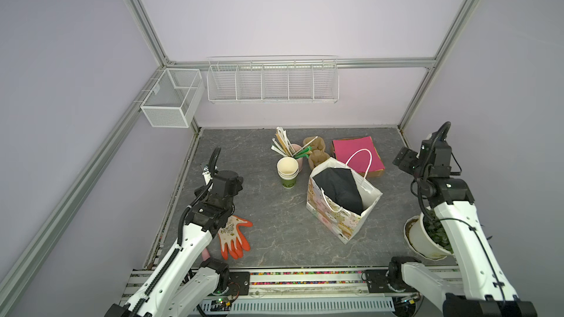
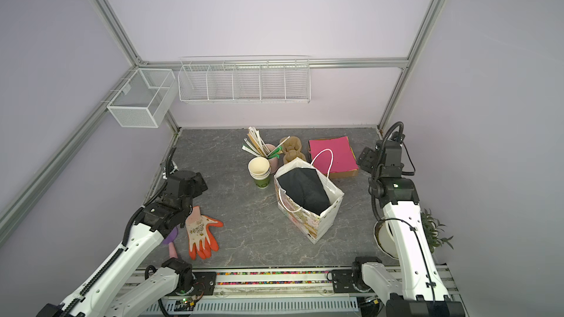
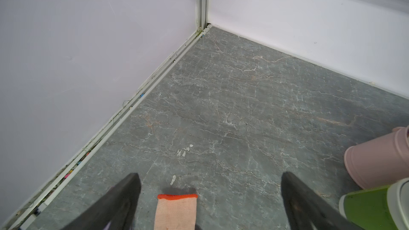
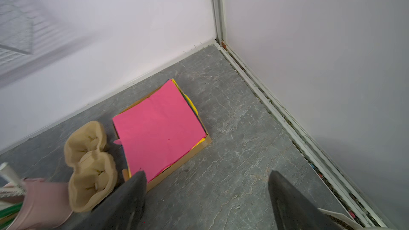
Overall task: Pack a coffee takeout order
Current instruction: Reset both arms
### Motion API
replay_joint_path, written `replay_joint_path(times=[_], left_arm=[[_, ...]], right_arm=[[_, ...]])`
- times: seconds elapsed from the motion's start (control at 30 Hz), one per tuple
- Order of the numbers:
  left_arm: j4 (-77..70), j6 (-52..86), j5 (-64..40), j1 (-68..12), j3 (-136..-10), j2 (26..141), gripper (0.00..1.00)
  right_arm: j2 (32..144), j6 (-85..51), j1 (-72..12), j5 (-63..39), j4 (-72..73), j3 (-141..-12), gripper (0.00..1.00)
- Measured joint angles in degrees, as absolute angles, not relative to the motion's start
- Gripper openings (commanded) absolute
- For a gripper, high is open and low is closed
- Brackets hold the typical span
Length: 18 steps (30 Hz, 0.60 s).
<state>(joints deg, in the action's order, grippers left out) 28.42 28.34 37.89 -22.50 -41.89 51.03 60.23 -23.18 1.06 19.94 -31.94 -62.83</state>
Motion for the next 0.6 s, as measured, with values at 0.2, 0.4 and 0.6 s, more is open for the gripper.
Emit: replay_joint_path(times=[0.2,0.4,0.6], left_arm=[[17.9,25.8,39.2,-20.1,-38.0,54.5,0.99],[4.4,23.0,39.3,-19.3,-34.9,60.1,0.99],[-6.1,18.7,39.1,-18.6,-33.1,67.9,0.99]], right_arm=[[63.0,-24.7,1.4,21.3,-23.7,-54.2,0.88],[66.5,-22.9,-2.0,26.7,-13.2,-45.8,0.89],[67.4,-19.0,-3.0,30.1,0.2,-32.6,0.89]])
